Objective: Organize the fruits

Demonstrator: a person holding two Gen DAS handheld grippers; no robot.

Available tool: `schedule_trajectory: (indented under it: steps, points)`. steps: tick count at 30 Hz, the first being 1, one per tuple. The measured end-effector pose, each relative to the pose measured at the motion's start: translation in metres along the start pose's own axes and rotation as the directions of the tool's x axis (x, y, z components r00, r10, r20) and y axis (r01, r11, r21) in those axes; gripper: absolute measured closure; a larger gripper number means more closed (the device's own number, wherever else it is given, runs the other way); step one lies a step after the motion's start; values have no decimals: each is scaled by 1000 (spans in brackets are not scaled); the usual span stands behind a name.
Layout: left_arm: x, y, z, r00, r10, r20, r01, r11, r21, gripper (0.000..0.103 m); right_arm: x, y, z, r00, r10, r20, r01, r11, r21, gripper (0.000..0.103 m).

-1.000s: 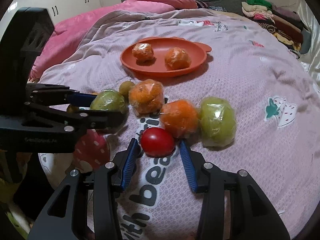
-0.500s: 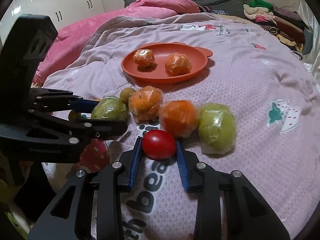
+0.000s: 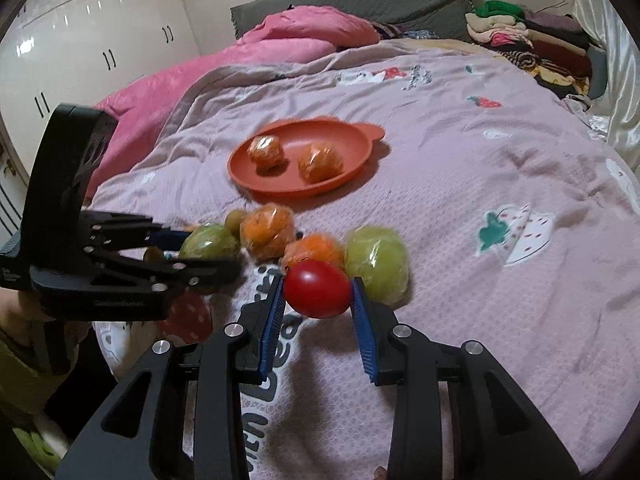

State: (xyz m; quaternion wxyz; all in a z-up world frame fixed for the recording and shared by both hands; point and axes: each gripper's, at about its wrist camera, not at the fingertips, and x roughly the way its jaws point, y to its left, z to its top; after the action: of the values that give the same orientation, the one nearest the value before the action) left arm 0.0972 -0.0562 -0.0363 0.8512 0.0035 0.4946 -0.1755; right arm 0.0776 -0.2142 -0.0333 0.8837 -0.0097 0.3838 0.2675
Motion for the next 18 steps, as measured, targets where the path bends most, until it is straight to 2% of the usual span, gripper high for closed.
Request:
schedule_trajectory:
  steps: [5,12,18]
  points:
    - [-19,0,5,998,-43,43,43,999,-9,67,-5,-5,11,1000,-13,18,13,1000,1,71]
    - [-35,14,23,995,-28,96,30,999,-22,67,-7,-12,30,998,-33,45,33,999,5,71]
    - [-33,29,42,995,-13,102,16,1000,-23,67,-6,-13,47,997,-40,63,41,999,-6,71]
